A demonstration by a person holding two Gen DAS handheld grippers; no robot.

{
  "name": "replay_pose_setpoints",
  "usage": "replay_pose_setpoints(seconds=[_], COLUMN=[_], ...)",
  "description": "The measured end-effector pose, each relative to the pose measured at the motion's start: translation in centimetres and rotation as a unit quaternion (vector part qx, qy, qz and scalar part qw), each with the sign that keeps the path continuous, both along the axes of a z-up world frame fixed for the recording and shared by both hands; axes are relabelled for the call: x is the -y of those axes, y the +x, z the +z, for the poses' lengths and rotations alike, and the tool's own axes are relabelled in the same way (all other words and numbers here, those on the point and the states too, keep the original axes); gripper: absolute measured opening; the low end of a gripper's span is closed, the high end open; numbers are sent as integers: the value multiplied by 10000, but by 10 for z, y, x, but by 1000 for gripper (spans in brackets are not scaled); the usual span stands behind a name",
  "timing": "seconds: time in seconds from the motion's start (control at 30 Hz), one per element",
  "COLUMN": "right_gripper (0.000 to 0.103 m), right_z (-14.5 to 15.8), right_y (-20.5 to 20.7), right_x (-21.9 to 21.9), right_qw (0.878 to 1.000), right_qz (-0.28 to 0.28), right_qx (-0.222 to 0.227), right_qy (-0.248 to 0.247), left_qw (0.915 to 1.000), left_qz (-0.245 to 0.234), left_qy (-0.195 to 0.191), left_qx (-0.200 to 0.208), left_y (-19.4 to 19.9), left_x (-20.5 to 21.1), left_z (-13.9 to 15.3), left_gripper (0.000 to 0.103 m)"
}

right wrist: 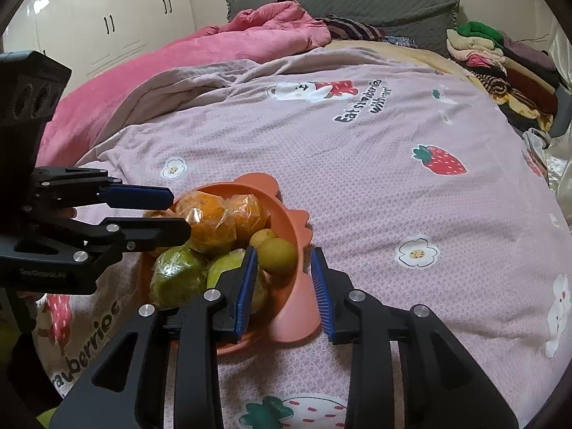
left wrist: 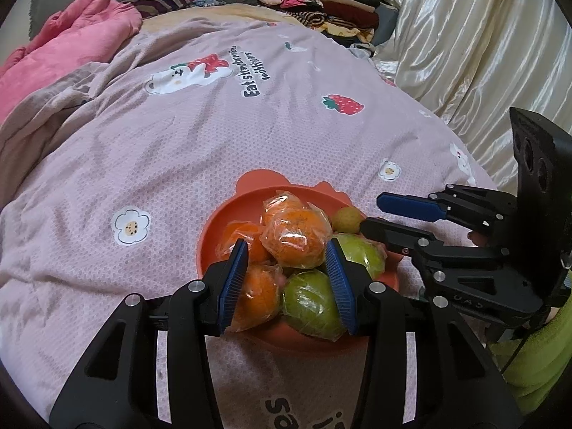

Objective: Organize fruits
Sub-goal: 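Open the right tool to drop the yellow fruit while the left tool releases the orange into the plate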

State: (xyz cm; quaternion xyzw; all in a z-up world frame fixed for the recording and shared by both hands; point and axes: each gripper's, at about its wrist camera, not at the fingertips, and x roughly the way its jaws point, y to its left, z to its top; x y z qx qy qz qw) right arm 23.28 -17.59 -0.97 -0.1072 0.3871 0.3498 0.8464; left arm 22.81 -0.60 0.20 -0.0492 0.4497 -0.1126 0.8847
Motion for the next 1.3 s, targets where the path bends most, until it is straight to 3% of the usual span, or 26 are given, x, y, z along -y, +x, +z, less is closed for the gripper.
replay_pose_setpoints(seconds=[0.17, 0.37, 0.93, 1.03, 1.3], right_gripper=[37, 56, 70, 74, 80], right_z=[5, 10, 17, 17, 17], right_y=[-5, -11, -22, -22, -23], right_x=[5, 11, 15, 15, 13], right_qw=[10000, 9998, 9994, 9994, 9993], right_qz=[-55, -147, -247, -242, -249], right_qx=[67, 157, 233, 243, 260], right_qy=[9, -25, -87, -85, -112], left_qw=[10000, 10000, 9999, 9998, 9997], left_qz=[-7, 1, 43, 71, 127], left_qy=[-11, -28, -86, -90, -108], left_qx=[10, 26, 140, 166, 186], left_y=[-1, -3, -8, -10, -9], left_x=[-1, -1, -4, -5, -8], left_z=[1, 2, 13, 15, 16], left_gripper=[37, 37, 37, 44, 51])
